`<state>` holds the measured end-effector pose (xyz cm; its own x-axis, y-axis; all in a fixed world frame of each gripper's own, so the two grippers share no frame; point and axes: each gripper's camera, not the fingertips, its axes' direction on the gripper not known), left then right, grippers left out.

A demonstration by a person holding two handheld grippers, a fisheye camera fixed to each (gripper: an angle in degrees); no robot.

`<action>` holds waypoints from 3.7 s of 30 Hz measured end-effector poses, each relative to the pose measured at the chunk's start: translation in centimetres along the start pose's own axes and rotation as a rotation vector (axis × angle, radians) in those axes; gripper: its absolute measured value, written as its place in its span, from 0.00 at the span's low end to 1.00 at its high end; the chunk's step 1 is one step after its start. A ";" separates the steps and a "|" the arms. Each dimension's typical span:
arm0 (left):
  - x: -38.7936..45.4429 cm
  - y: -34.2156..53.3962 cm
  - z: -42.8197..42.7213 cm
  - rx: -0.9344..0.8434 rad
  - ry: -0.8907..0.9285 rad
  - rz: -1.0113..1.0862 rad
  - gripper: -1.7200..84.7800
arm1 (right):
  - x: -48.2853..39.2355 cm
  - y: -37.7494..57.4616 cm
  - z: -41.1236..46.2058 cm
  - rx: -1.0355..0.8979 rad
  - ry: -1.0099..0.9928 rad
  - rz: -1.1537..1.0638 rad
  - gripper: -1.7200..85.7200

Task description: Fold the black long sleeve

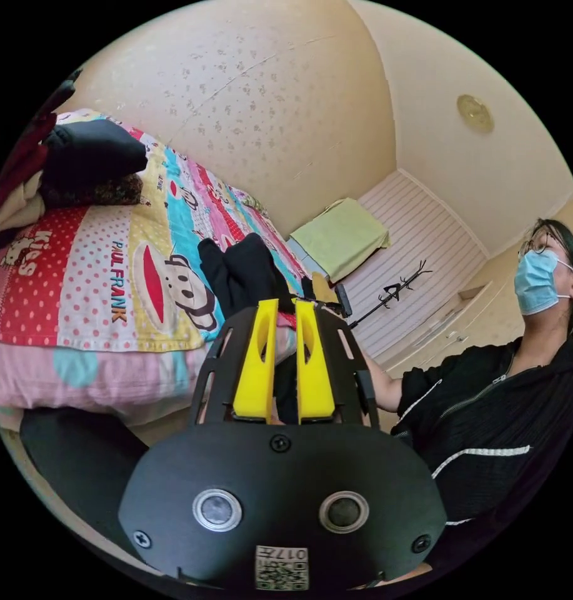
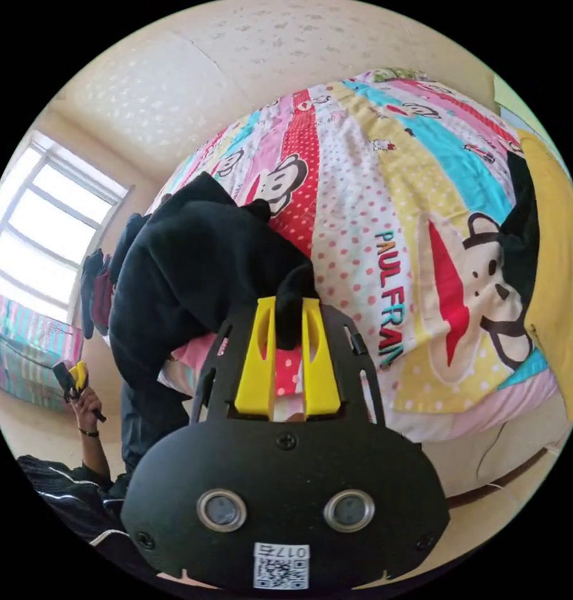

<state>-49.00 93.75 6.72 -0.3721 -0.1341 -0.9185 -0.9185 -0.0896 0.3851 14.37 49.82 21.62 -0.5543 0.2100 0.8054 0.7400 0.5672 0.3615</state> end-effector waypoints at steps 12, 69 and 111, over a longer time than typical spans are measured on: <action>0.6 -3.3 -2.0 0.098 -0.004 0.021 0.08 | -32.3 -10.7 -20.5 0.506 0.040 -0.819 0.07; -8.1 -6.6 -7.0 0.277 -0.210 -0.248 0.08 | -7.5 5.7 5.2 0.029 -0.062 -0.411 0.18; -9.4 -11.2 -14.4 0.547 -0.502 -0.410 0.08 | 8.9 3.7 2.6 0.244 -0.058 -0.025 0.10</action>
<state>-33.27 81.83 12.32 0.1078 0.2704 -0.9567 -0.8812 0.4714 0.0339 11.19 55.81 28.94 -0.5975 0.2347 0.7667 0.6156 0.7470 0.2511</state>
